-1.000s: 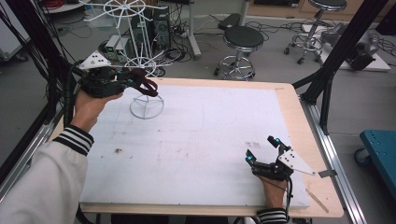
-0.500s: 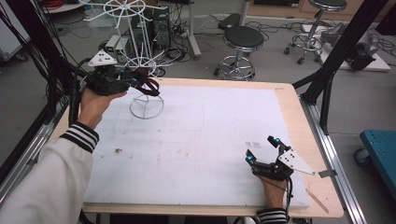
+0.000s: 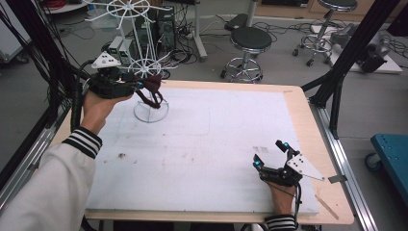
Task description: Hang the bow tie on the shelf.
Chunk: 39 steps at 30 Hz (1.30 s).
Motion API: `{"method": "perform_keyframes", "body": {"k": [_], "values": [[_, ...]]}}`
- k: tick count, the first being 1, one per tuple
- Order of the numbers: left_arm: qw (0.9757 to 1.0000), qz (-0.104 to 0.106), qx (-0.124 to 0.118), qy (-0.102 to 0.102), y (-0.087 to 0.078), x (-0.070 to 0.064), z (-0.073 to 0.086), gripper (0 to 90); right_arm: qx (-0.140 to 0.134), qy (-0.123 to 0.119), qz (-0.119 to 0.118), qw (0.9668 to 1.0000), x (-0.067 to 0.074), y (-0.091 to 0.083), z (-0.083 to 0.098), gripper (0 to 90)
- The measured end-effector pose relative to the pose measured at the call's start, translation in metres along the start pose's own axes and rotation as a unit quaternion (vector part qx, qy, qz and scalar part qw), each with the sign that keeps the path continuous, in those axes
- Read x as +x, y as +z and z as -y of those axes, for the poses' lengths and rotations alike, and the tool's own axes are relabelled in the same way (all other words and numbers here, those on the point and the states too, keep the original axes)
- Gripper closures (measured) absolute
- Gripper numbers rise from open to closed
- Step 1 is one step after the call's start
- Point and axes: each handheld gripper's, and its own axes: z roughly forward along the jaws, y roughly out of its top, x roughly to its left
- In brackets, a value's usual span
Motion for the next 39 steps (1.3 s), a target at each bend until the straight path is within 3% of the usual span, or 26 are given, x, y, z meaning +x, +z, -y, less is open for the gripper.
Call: {"method": "perform_keyframes", "body": {"k": [3,7,11,13,16,21,26,30,32,35,36,38,39], "values": [[1.0000,0.005,0.001,-0.002,0.000,0.001,0.000,46.0,0.000,0.000,0.000,1.0000,0.000,0.000,0.000,1.9],[0.9998,0.015,-0.006,-0.007,0.000,0.001,0.000,27.1,0.001,0.002,-0.001,1.0000,0.000,0.000,0.000,1.9],[0.9996,0.019,-0.015,0.013,-0.002,-0.001,0.000,6.4,0.001,0.000,0.000,1.0000,0.000,0.000,0.000,1.9],[0.9990,0.020,-0.029,0.029,-0.006,-0.003,0.001,1.7,0.001,0.001,0.000,1.0000,0.000,0.000,0.000,1.9],[0.9971,0.021,-0.056,0.047,-0.014,-0.005,0.003,1.7,0.000,0.000,0.000,1.0000,0.000,0.000,0.000,1.9],[0.9952,0.037,-0.083,0.037,-0.026,-0.001,0.011,1.7,-0.001,0.002,0.000,1.0000,0.000,0.000,0.000,1.9],[0.9913,0.059,-0.109,0.044,-0.041,0.001,0.023,1.7,-0.001,0.000,0.000,1.0000,0.000,0.000,0.000,1.9],[0.9869,0.073,-0.132,0.057,-0.055,-0.001,0.044,1.7,0.000,-0.004,0.000,1.0000,0.000,0.000,0.000,1.9],[0.9836,0.078,-0.151,0.061,-0.065,-0.003,0.058,1.7,-0.002,-0.005,0.001,1.0000,0.000,0.000,0.000,1.9],[0.9798,0.089,-0.172,0.049,-0.076,-0.007,0.076,1.7,0.000,-0.004,0.000,1.0000,0.001,0.000,0.000,1.9],[0.9789,0.090,-0.177,0.049,-0.080,-0.008,0.083,1.7,0.001,-0.003,0.000,1.0000,0.001,0.000,0.000,1.9],[0.9800,0.085,-0.174,0.048,-0.085,-0.011,0.096,1.7,-0.001,-0.003,0.001,1.0000,0.001,0.000,0.000,1.9],[0.9790,0.084,-0.180,0.045,-0.087,-0.011,0.103,1.7,-0.001,-0.004,0.001,1.0000,0.001,0.000,0.000,1.9]]}}
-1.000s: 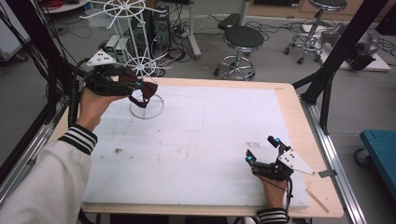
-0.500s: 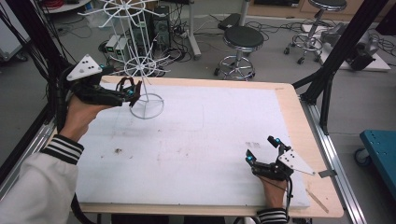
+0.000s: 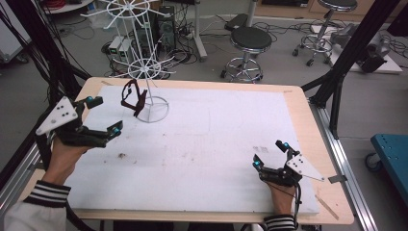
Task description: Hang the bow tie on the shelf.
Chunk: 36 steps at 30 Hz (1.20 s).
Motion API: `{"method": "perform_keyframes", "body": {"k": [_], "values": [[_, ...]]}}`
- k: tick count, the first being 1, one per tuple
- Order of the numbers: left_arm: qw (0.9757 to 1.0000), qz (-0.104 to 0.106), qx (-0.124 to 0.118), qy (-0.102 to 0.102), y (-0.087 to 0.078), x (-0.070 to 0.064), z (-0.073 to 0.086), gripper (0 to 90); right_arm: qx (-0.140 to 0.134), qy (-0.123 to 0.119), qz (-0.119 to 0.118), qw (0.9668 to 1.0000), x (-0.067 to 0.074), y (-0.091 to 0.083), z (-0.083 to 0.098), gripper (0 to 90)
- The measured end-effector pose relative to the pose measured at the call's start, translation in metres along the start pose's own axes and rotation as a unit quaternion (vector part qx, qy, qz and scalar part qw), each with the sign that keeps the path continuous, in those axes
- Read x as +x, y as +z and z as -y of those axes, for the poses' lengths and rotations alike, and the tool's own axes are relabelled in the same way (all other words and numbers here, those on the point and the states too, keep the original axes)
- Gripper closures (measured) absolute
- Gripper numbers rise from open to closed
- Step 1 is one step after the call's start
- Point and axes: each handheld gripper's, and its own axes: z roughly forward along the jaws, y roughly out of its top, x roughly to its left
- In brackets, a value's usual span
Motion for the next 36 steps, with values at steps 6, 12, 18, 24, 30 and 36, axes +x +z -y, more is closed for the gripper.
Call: {"method": "perform_keyframes", "body": {"k": [6,12,18,24,30,36], "values": [[0.9998,-0.012,-0.004,0.016,-0.016,-0.011,0.032,1.7,0.001,0.000,-0.001,1.0000,0.000,0.000,0.000,1.9],[0.9994,-0.031,-0.014,0.005,-0.022,-0.020,0.075,1.7,0.000,-0.001,-0.001,1.0000,0.000,0.000,0.000,1.9],[0.9983,-0.051,-0.021,-0.018,-0.026,-0.026,0.111,1.7,0.001,-0.001,0.000,1.0000,0.000,0.000,0.000,1.9],[0.9956,-0.079,-0.038,-0.033,-0.032,-0.031,0.129,1.7,0.001,-0.001,-0.001,1.0000,0.000,0.000,0.000,1.9],[0.9951,-0.083,-0.033,-0.044,-0.032,-0.033,0.140,1.7,0.001,0.001,0.000,1.0000,0.000,0.000,0.000,1.9],[0.9937,-0.087,-0.044,-0.056,-0.034,-0.031,0.142,1.7,0.000,-0.006,0.000,1.0000,0.000,0.000,0.000,1.9]]}}
